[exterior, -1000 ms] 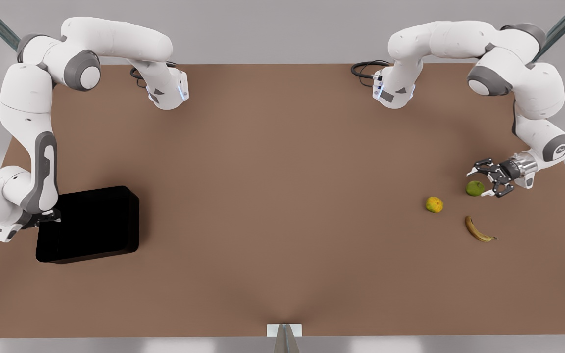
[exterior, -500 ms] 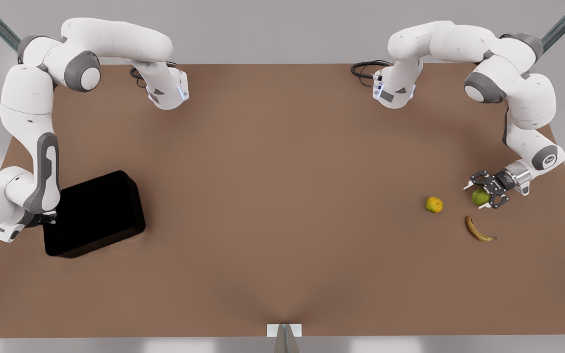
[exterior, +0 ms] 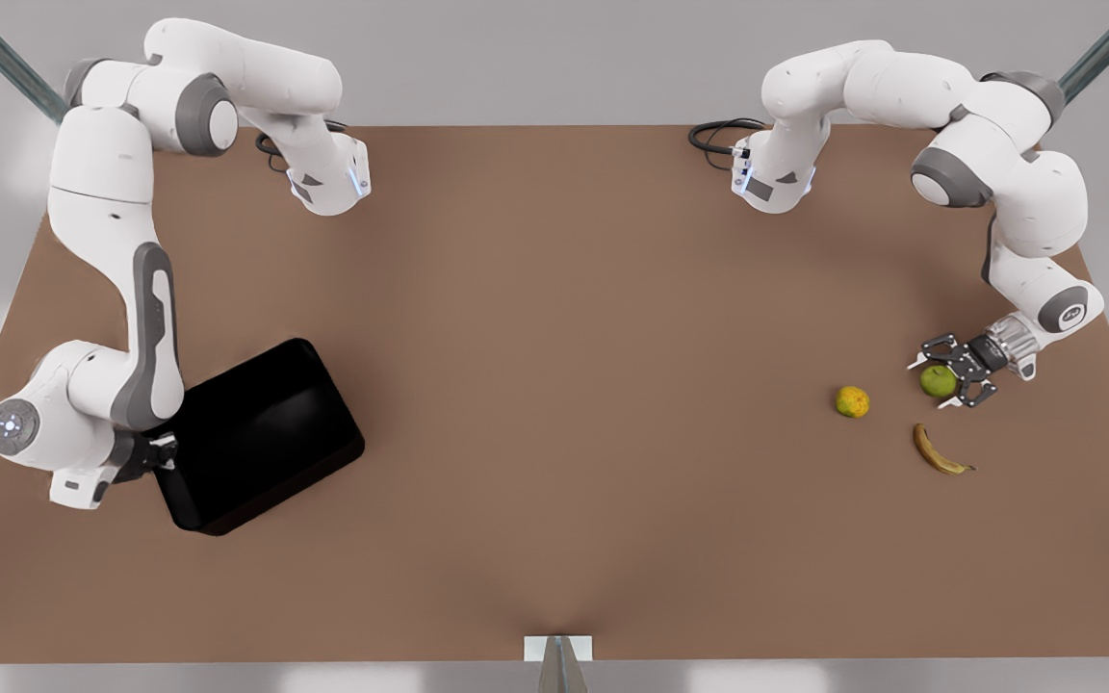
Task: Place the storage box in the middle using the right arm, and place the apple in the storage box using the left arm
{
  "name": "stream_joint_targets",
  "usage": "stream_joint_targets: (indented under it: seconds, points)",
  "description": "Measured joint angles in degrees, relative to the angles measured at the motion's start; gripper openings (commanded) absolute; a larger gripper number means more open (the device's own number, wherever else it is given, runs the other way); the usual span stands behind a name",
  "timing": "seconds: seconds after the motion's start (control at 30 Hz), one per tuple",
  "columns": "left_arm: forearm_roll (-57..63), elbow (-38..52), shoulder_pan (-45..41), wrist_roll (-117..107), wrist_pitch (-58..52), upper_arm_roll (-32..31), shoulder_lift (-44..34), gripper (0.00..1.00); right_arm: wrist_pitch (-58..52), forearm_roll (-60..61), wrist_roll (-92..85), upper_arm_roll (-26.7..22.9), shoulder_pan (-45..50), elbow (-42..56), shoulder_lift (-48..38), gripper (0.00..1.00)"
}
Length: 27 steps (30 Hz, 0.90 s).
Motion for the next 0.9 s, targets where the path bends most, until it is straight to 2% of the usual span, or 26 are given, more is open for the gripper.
stream_joint_targets:
  seconds: [0.03, 0.13, 0.17, 0.2, 0.27, 0.33, 0.37, 0.43, 0.57, 0.7, 0.73, 0.77, 0.9]
  points:
    - [-0.14, 0.01, 0.01, -0.15, -0.07, -0.14, 0.00, 0.80, -0.60, 1.68, 0.32, -0.01, 3.20, 0.15, -0.29, 0.21]
    - [0.94, 0.82, 0.07, -1.26, -2.38, -0.27, -0.41, 0.80, -2.67, 3.19, 0.43, 0.46, 12.59, 3.57, 0.53, 0.21]
    - [1.18, 0.74, 0.37, -1.36, -2.74, -0.27, -0.36, 0.80, -4.79, 4.57, 0.43, 0.76, 15.62, 6.24, 1.64, 0.21]
    - [1.35, 0.67, 0.78, -1.50, -2.84, -0.27, -0.26, 0.80, -11.16, 4.87, 0.49, 0.78, 18.14, 12.94, 4.64, 0.21]
    - [1.52, 0.50, 0.88, -1.58, -2.85, -0.36, -0.17, 0.80, -15.28, 9.74, 0.60, 2.44, 19.95, 16.78, 5.05, 0.21]
    - [1.61, 0.56, 0.88, -1.63, -2.76, -0.36, -0.08, 0.66, -14.68, 12.21, 4.71, 3.48, 23.46, 18.23, 6.50, 0.21]
    - [1.65, 0.56, 0.88, -1.63, -2.83, -0.36, -0.15, 0.66, -14.60, 12.28, 8.50, 5.74, 23.85, 20.45, 7.65, 0.21]
    - [1.80, 0.56, 0.88, -1.63, -2.84, -0.36, -0.17, 0.57, -13.82, 12.32, 20.46, 8.26, 25.33, 22.87, 9.86, 0.21]
    - [2.31, 0.81, 0.80, -3.48, -3.22, -0.35, -1.16, 0.56, -9.63, 12.34, 37.80, 9.71, 28.97, 26.55, 14.36, 0.21]
    - [3.07, 4.98, -0.57, -17.02, -4.00, -1.32, -7.14, 0.56, -4.55, 12.33, 38.83, 11.23, 30.32, 26.46, 16.81, 0.21]
    - [3.65, 5.05, -1.80, -18.73, -2.50, -2.39, -9.46, 0.56, -4.06, 12.29, 38.84, 11.23, 30.32, 26.46, 16.92, 0.51]
    - [4.39, 5.05, -2.39, -20.41, -1.65, -3.11, -10.52, 0.56, -3.77, 12.19, 38.79, 11.23, 30.59, 26.29, 17.13, 1.00]
    - [6.61, 6.71, -4.87, -26.92, 1.67, -5.57, -13.97, 0.56, -3.84, 12.15, 38.18, 11.23, 30.76, 26.36, 17.10, 1.00]
